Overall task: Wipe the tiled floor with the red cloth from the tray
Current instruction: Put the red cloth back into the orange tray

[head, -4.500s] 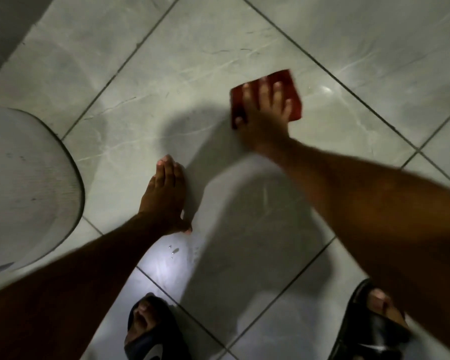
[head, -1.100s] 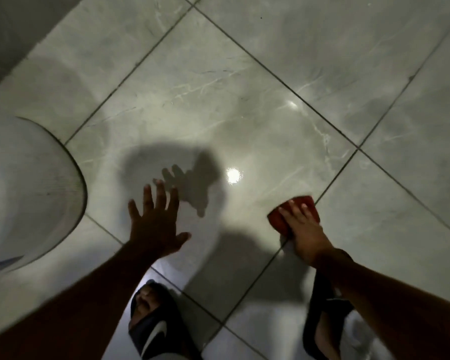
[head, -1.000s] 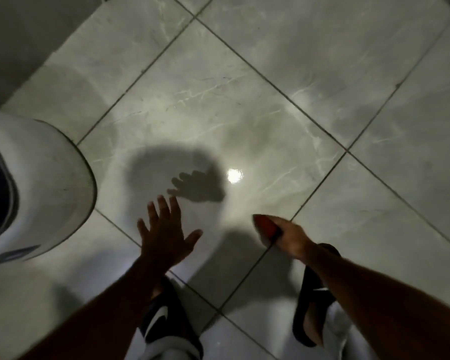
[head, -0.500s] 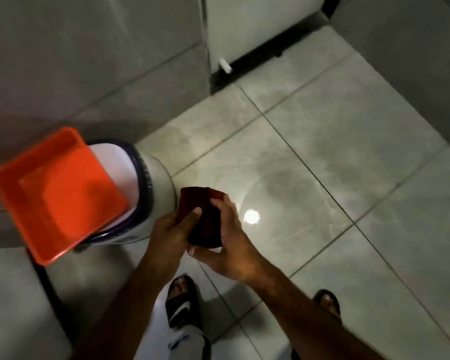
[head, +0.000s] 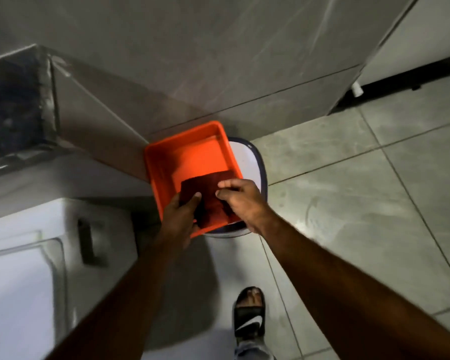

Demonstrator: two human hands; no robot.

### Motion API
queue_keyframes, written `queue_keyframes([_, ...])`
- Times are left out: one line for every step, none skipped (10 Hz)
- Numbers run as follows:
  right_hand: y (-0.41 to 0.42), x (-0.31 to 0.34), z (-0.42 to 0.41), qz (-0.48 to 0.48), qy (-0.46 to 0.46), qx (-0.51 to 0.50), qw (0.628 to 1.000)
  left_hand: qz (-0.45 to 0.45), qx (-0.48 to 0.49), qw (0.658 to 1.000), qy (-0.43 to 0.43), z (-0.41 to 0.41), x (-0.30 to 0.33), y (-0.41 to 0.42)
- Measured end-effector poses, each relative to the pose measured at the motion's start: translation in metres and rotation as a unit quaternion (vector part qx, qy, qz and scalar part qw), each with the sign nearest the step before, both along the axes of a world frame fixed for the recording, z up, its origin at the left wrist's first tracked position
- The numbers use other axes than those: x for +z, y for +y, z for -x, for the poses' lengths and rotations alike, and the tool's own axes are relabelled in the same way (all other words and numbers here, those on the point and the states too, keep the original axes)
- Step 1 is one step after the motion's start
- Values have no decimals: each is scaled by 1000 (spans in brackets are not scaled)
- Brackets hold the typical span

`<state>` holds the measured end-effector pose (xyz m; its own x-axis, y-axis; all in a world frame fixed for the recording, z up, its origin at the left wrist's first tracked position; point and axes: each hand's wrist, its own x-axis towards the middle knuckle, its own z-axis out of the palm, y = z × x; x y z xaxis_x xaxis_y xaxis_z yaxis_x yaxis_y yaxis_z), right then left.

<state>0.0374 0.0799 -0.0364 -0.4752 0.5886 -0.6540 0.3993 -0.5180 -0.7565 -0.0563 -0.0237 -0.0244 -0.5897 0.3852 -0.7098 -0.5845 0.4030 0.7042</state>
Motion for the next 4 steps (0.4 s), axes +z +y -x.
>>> queue_keyframes([-2,-28,27,-40,-79,103,991,16,-39,999,5,12,-30,5])
queue_keyframes([0,-38,33,-32,-100,116,988,107,-87,990,38,16,-49,9])
queue_keyframes([5,-22,19,-66,-87,85,990,215,-161,953,142,18,-49,11])
queue_keyframes([2,26,-26,-179,-87,75,977,270,-291,875,276,2,-10,7])
